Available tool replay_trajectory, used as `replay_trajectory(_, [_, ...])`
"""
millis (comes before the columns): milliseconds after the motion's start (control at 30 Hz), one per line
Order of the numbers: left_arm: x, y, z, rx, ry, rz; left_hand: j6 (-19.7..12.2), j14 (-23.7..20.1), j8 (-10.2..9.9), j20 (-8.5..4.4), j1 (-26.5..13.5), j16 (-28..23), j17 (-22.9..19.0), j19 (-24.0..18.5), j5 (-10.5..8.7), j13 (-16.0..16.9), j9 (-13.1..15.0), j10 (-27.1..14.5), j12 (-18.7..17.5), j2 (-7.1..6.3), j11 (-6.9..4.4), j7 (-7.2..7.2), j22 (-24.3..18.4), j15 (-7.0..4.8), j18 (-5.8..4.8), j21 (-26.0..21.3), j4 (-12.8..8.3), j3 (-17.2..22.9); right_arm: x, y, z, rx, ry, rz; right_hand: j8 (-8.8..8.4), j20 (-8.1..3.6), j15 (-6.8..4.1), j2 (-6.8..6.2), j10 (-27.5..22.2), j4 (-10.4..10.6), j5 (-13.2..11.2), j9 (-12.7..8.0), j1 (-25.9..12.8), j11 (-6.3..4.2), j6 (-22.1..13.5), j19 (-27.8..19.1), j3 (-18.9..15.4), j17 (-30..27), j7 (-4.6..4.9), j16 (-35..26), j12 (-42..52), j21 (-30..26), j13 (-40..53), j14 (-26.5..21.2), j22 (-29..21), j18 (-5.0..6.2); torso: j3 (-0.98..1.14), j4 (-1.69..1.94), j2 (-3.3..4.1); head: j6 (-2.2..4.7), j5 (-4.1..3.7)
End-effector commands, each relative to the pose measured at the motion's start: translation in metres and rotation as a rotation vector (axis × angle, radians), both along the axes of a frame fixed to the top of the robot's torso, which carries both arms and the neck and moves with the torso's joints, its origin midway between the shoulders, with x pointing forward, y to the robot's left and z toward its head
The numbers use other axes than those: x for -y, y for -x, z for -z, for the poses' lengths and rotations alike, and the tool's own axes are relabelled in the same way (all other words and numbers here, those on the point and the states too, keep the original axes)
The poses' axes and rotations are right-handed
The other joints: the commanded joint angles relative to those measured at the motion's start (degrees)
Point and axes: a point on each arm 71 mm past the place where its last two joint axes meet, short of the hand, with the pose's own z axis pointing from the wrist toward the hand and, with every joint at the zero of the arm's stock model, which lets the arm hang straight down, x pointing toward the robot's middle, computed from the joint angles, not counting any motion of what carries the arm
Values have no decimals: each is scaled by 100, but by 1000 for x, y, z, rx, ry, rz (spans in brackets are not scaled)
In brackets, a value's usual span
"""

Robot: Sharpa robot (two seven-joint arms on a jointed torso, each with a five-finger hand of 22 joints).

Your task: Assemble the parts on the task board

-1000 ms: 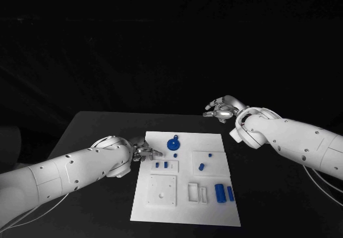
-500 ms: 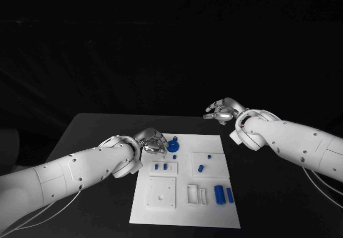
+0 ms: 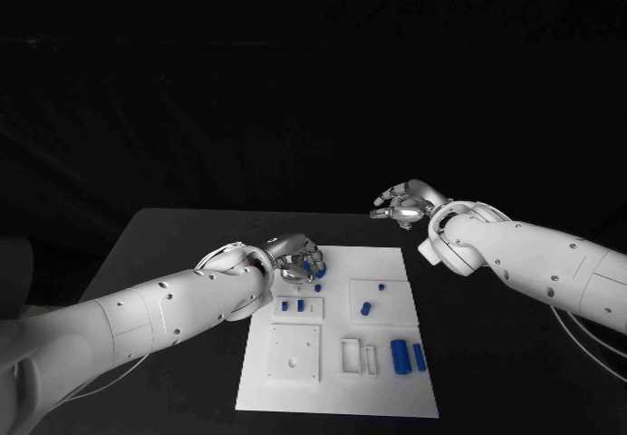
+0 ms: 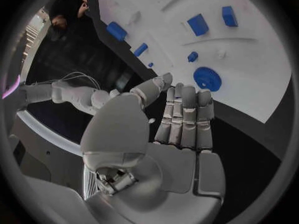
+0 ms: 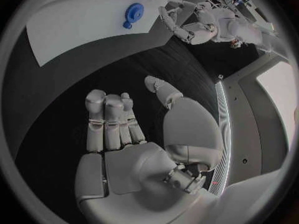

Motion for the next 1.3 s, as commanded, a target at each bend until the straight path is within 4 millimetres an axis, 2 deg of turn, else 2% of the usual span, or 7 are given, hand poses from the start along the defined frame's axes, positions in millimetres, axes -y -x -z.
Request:
replay_trajectory(33, [8,0,3,55,-121,72,37,98,-48,-87,-61,77,18,94,-45,-24,-14,68,-52,-15,-13,15,23,-11,216,62,5,-51,-2,0,0,-1,0,-13,6,-15,-11,-11,-34,21,26,-7,-55,-9,-2,23,-11,-9,44,31,22,-36,-1,-43,95,565,3,-3,6,-12,-10])
replay_trajectory(267, [15,-2,14,61,-220,84,93,236,-96,-110,-114,251,61,258,-136,-85,-45,143,-174,-69,-30,6,89,-30,281,178,26,-95,-4,1,0,0,-2,-18,6,-15,-11,-12,-34,19,28,-7,-55,-9,-2,24,-12,-9,44,32,23,-36,-3,-42,96,565,0,0,3,-29,-24])
replay_trajectory(433, [19,-2,20,77,-248,95,61,277,-159,-95,-132,321,65,327,-289,-148,-75,83,-315,-115,-5,27,120,-8,326,225,42,-94,-5,1,0,-1,-2,-19,7,-16,-11,-13,-34,18,29,-7,-54,-9,-2,24,-12,-9,44,32,24,-36,-4,-42,96,565,-2,0,4,-41,-32])
replay_trajectory(567, [19,-3,20,92,-245,94,44,296,-194,-76,-115,354,60,356,-307,-196,-91,12,-423,-135,15,38,134,12,356,243,44,-72,-6,1,0,-1,-3,-22,7,-16,-12,-13,-34,18,30,-7,-54,-9,-1,24,-13,-9,44,32,25,-35,-4,-42,96,565,-11,-5,9,-37,-31])
replay_trajectory(767, [22,-5,22,91,-252,96,-1,302,-249,-36,-98,386,47,381,-303,-288,-114,-143,-593,-171,59,26,151,54,393,257,51,-47,-7,1,0,-1,-3,-23,7,-16,-12,-13,-34,17,30,-7,-55,-9,-1,25,-14,-9,44,33,26,-35,-6,-41,96,565,-9,1,2,-53,-45])
replay_trajectory(900, [23,-6,22,98,-251,97,21,328,-250,-29,-86,423,51,408,-305,-309,-113,-130,-618,-141,63,22,167,59,414,282,59,-37,-8,1,0,-1,-4,-25,8,-16,-12,-13,-34,17,31,-7,-55,-9,-1,26,-14,-9,44,33,27,-35,-6,-41,97,565,-12,-7,6,-55,-52])
replay_trajectory(1300, [18,-11,30,80,-297,86,163,391,-227,-29,-59,537,56,481,-311,-339,-106,41,-624,13,51,10,223,47,469,362,54,-13,-10,2,-1,0,-6,-31,8,-17,-12,-12,-33,17,31,-7,-56,-9,0,27,-16,-9,43,34,29,-35,-9,-40,97,565,-6,0,3,-76,-84])
